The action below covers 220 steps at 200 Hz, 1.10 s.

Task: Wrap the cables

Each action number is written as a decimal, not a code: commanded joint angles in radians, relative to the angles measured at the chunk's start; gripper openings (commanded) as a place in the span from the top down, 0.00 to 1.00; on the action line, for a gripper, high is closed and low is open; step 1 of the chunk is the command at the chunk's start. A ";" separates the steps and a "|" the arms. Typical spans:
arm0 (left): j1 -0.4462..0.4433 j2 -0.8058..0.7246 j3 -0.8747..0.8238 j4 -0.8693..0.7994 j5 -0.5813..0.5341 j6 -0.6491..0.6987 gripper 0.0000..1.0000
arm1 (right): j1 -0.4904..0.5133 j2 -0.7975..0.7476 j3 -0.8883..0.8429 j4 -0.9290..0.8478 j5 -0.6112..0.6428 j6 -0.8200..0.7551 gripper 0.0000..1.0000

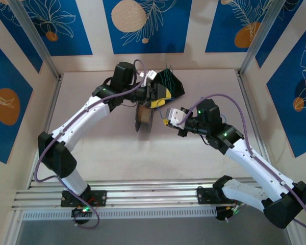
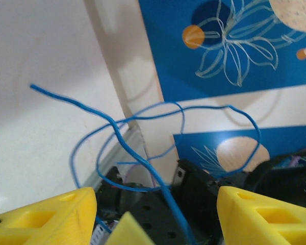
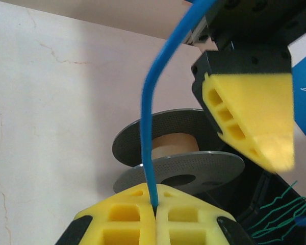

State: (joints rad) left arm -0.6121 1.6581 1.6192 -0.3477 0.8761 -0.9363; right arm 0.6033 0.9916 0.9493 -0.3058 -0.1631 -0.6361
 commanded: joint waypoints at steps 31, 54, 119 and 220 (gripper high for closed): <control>-0.016 -0.018 -0.120 0.372 0.107 -0.262 0.41 | -0.005 -0.004 -0.015 -0.013 -0.042 0.012 1.00; -0.016 -0.031 -0.151 0.438 0.116 -0.305 0.59 | -0.005 0.000 -0.015 -0.014 -0.044 0.016 1.00; 0.054 -0.072 -0.097 0.280 0.039 -0.148 1.00 | -0.004 -0.021 -0.043 -0.022 -0.062 0.062 1.00; -0.052 -0.123 -0.106 0.482 -0.535 0.119 1.00 | -0.057 0.035 0.043 -0.022 -0.177 0.285 0.52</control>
State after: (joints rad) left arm -0.6399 1.5600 1.5333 -0.0181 0.4808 -0.8547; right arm 0.5610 1.0290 0.9401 -0.3042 -0.2733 -0.4507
